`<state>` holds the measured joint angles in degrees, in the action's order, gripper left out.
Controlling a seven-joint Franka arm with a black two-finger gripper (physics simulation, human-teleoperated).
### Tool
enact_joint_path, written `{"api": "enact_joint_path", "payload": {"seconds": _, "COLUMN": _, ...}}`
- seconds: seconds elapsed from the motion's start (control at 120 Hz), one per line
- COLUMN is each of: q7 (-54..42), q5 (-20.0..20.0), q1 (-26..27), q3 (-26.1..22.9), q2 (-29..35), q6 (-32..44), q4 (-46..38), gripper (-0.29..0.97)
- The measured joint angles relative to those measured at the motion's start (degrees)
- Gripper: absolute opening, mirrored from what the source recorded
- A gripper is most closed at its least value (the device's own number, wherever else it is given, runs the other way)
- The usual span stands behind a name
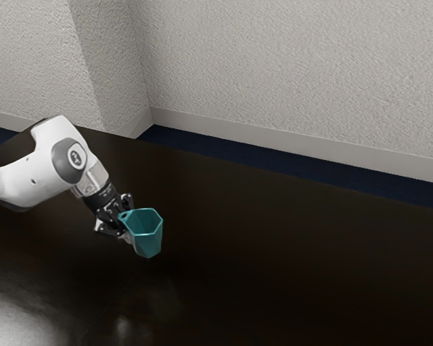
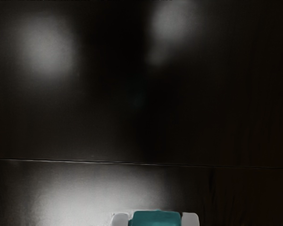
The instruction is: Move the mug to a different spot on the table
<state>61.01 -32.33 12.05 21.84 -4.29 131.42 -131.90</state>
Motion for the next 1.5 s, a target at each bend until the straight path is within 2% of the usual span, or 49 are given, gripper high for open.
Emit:
{"api": "enact_joint_path", "payload": {"seconds": 0.275, "q7": -2.07, "q5": -1.10, "q1": -3.22, "q3": -0.19, "q2": -5.09, "q6": -5.24, "q4": 6.57, "gripper": -0.10}}
{"api": "enact_joint_path", "payload": {"seconds": 0.567, "q7": -7.84, "q5": -8.88, "q1": -7.23, "q3": 0.02, "q2": -12.77, "q6": -14.75, "q4": 12.26, "gripper": -0.11}}
{"api": "enact_joint_path", "payload": {"seconds": 0.775, "q7": -12.41, "q5": -11.74, "q1": -7.95, "q3": -0.03, "q2": -16.28, "q6": -19.56, "q4": 14.67, "gripper": -0.11}}
{"api": "enact_joint_path", "payload": {"seconds": 1.175, "q7": -18.21, "q5": -12.70, "q1": -8.05, "q3": -0.05, "q2": -20.11, "q6": -21.90, "q4": 17.16, "gripper": -0.11}}
{"api": "enact_joint_path", "payload": {"seconds": 1.5, "q7": -20.75, "q5": -12.64, "q1": -7.89, "q3": -0.19, "q2": -20.61, "q6": -22.10, "q4": 17.94, "gripper": -0.10}}
